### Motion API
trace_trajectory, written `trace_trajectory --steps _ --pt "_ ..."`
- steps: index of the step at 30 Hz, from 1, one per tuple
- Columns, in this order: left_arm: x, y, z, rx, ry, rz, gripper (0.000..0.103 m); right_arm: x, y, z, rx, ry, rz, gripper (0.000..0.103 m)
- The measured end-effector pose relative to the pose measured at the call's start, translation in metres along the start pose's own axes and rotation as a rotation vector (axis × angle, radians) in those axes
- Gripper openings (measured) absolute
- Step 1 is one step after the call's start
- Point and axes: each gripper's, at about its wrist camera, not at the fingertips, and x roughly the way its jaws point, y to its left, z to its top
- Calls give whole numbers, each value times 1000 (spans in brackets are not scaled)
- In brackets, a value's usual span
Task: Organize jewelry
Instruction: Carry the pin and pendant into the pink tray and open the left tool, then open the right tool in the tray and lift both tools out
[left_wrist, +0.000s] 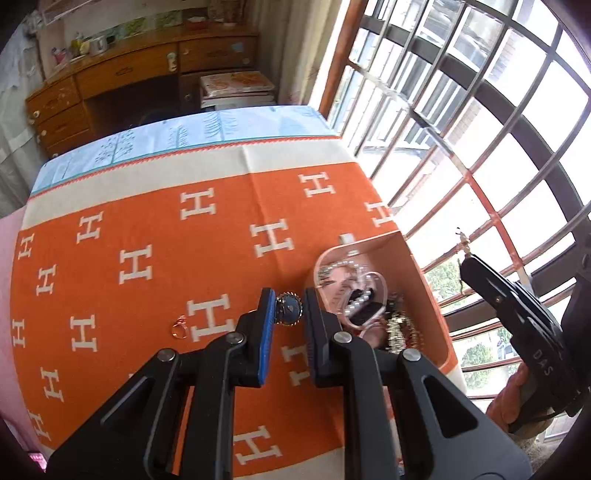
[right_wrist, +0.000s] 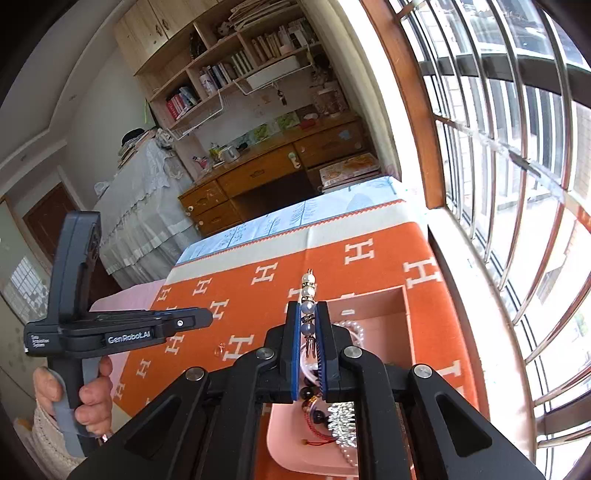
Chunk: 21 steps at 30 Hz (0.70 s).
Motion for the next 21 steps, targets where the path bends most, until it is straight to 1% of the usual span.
trace_trajectory --steps 4,8,12,14,21 --pt "5 -38 5 53 7 -51 13 -20 -12 8 -4 -30 -33 7" --pt "25 -59 -4 77 60 -76 13 -22 -26 9 3 -8 -54 7" --pt "51 -64 -21 87 120 -77 13 -1 -35 5 5 39 -66 7" --pt "61 -63 -27 92 133 -69 13 14 -37 2 -2 67 -75 7" --pt "67 -70 -38 132 118 -56 14 58 -43 -3 -17 139 -111 8"
